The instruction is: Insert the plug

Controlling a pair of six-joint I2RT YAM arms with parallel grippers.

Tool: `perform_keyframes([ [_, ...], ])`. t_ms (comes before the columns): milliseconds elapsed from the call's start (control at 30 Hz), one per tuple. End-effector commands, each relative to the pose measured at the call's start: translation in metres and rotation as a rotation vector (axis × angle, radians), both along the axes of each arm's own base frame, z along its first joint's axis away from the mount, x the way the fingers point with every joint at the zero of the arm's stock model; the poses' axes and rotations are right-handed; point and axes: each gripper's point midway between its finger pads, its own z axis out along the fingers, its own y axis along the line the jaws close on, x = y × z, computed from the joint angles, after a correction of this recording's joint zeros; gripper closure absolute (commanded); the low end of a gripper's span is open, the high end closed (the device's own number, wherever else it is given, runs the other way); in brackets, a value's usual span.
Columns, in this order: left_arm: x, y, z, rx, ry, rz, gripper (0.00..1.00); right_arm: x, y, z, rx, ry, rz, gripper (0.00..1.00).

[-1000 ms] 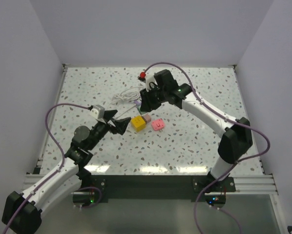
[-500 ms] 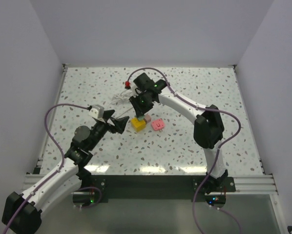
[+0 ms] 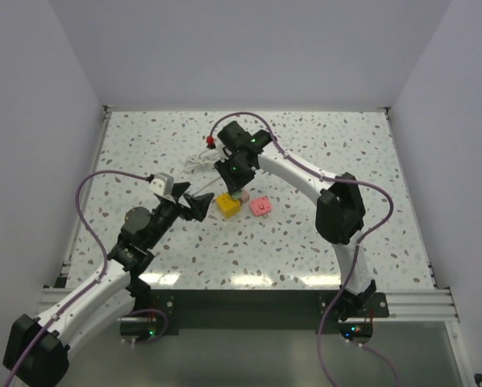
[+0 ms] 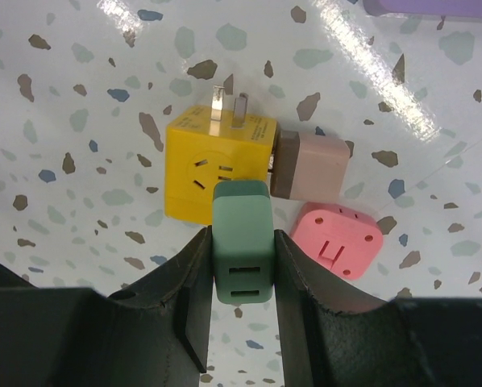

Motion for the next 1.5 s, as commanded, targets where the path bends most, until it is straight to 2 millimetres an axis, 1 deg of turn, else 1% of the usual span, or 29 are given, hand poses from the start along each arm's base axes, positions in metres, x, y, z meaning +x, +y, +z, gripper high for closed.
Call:
perform_keyframes([
  [0,0.002,0.001,0.01,-0.001,-0.035,0.002,0.06,-0.002,0.004,0.004,-0.016,-0.005,0.008,1.0],
  [300,0.0,0.0,0.012,-0.009,-0.038,-0.006,0.06,-0.006,0.017,0.005,0.01,-0.001,0.019,1.0],
  [467,-0.002,-0.001,0.014,-0.012,-0.041,-0.011,0.06,-0.005,0.014,-0.001,-0.021,0.0,0.01,1.0],
  [733,-0.002,-0.001,0.014,-0.012,-0.041,-0.017,0.06,-0.002,0.008,-0.006,-0.052,-0.006,-0.007,1.0],
  [867,-0.003,-0.001,0.014,-0.014,-0.042,-0.017,0.06,-0.002,0.007,-0.01,-0.069,-0.008,-0.011,1.0],
  [1033,-0.004,-0.001,0.015,-0.015,-0.045,-0.022,0.06,-0.002,0.008,-0.021,-0.099,0.0,-0.012,1.0],
  [1233,-0.005,-0.003,0.015,-0.014,-0.044,-0.03,0.06,-0.002,0.012,-0.028,-0.108,0.009,-0.007,1.0],
  [1467,-0.004,-0.003,0.013,-0.01,-0.041,-0.028,0.06,0.0,0.015,-0.042,-0.133,0.011,-0.006,1.0],
])
